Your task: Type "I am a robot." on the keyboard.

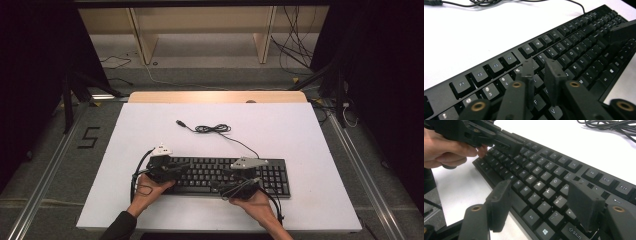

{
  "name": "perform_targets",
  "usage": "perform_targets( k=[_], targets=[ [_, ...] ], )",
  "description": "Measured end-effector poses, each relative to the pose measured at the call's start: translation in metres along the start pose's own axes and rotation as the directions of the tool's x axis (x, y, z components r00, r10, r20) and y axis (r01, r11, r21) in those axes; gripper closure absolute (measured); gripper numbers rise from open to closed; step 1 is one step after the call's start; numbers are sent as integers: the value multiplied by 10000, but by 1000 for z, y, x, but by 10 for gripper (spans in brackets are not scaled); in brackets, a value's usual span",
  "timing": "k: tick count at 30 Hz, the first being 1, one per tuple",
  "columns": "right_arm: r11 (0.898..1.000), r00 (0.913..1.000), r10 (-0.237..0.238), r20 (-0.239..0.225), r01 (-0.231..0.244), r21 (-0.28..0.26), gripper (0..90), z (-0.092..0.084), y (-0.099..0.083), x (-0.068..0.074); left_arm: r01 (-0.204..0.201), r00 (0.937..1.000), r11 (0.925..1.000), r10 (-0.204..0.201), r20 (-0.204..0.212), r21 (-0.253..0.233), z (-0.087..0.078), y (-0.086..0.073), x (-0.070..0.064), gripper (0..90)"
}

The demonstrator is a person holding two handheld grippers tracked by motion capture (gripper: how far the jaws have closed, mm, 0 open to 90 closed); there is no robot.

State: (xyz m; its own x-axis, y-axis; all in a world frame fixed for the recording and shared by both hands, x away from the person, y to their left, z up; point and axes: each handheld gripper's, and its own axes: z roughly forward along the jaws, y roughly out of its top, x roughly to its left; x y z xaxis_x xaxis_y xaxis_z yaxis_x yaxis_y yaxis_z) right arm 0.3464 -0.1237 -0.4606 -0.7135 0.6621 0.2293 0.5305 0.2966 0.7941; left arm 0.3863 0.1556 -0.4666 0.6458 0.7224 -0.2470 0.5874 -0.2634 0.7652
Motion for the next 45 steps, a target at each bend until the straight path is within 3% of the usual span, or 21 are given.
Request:
perform_targets(
  k=[12,21,31,45],
  targets=[
    [10000,10000,-52,-51,52,12,441,0,0,0,241,9990,9983,-220,397,-537,-17,-5,0,469],
    [10000,9999,-79,-142,80,50,509,1,0,0,313,9981,9939,-254,567,-1053,-31,-11,-3,334],
    [9999,9999,-107,-107,109,130,635,2,0,0,468,9976,9880,-387,575,-1474,-46,-21,-3,284],
    [9994,9999,-136,-31,137,330,822,6,0,-1,446,9979,9851,-362,534,-1660,-57,-31,-5,259]
  ],
)
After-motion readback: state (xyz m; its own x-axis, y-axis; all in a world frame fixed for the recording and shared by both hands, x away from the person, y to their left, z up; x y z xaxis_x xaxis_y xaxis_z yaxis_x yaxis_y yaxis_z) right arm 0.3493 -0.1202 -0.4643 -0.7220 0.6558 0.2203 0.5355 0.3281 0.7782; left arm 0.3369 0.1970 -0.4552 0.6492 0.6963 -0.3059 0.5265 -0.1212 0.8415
